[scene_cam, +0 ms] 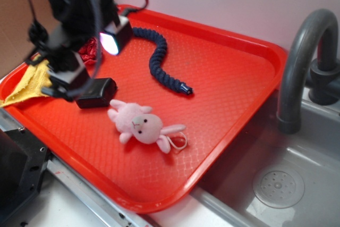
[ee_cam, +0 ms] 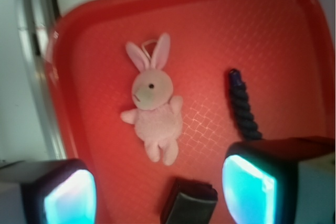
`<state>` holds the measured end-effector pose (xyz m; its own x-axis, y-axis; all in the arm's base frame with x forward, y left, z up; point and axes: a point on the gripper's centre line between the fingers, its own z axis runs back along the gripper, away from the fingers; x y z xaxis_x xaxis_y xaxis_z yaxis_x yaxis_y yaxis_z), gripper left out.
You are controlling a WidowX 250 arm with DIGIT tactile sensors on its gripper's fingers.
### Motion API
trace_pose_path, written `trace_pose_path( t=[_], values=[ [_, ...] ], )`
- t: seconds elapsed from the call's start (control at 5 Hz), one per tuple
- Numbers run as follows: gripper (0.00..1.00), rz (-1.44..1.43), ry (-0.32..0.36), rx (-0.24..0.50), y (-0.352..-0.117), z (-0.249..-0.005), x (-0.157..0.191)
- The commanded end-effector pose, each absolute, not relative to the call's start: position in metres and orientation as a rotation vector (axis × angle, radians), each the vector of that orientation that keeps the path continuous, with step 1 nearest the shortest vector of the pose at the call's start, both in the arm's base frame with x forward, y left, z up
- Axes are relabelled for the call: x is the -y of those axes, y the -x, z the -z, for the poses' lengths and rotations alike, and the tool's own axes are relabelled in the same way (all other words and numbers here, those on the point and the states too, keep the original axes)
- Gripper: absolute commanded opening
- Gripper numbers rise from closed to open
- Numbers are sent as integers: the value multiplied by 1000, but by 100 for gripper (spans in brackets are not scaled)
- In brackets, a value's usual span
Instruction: Grab the pink bunny.
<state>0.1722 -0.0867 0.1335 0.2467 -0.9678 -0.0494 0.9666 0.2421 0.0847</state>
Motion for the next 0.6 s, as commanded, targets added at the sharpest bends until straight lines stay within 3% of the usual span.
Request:
trace_pose_path(
  t=[0.0, 0.4],
  values=[
    [100, 1348, -118, -10, -174, -105, 98],
    [100, 1342, -111, -53, -176, -75, 102]
  ],
)
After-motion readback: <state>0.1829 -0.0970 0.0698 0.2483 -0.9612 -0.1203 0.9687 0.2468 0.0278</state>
